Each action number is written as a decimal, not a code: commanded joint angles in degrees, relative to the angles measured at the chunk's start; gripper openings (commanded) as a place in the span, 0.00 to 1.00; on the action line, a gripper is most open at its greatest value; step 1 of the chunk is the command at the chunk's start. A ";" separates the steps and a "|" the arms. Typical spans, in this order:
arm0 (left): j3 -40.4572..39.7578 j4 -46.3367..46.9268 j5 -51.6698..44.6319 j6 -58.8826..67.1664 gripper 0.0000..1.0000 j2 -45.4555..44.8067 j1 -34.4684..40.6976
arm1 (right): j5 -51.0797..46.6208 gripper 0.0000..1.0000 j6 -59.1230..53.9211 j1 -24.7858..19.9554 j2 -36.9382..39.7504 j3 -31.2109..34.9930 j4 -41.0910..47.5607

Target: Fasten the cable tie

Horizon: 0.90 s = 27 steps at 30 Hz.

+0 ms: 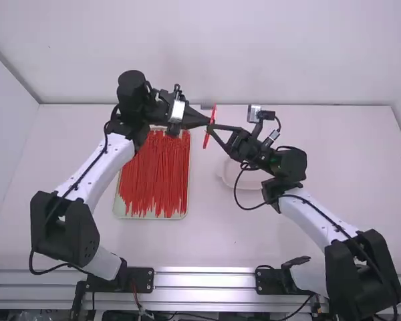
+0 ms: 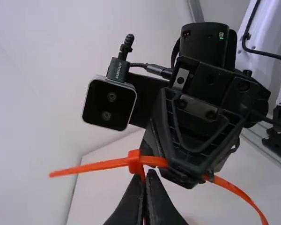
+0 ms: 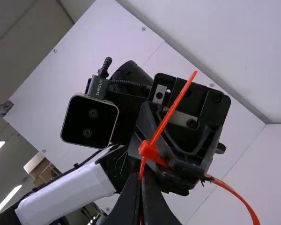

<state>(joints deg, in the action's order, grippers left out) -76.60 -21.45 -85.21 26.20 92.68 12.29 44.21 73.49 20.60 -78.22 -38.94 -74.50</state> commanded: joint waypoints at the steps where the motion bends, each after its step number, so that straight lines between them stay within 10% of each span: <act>1: 0.20 1.09 -4.55 1.86 0.01 0.22 1.20 | -4.44 0.00 0.59 -2.32 -0.11 -1.60 -0.50; 9: 0.28 2.40 -4.57 3.63 0.02 0.22 0.26 | -2.51 0.01 1.16 -2.89 -0.11 -1.60 -0.59; 19: 0.28 3.02 -4.57 1.42 0.02 0.22 -0.79 | -0.72 0.41 1.49 -2.93 -0.11 -1.60 -3.32; 27: 0.39 4.37 -4.55 0.24 0.02 0.22 1.88 | -2.01 0.44 1.51 -2.93 -0.11 -1.60 -3.32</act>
<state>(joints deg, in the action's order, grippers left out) -76.58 -17.15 -88.33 26.81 92.68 13.21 43.27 74.91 17.61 -78.22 -38.94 -77.38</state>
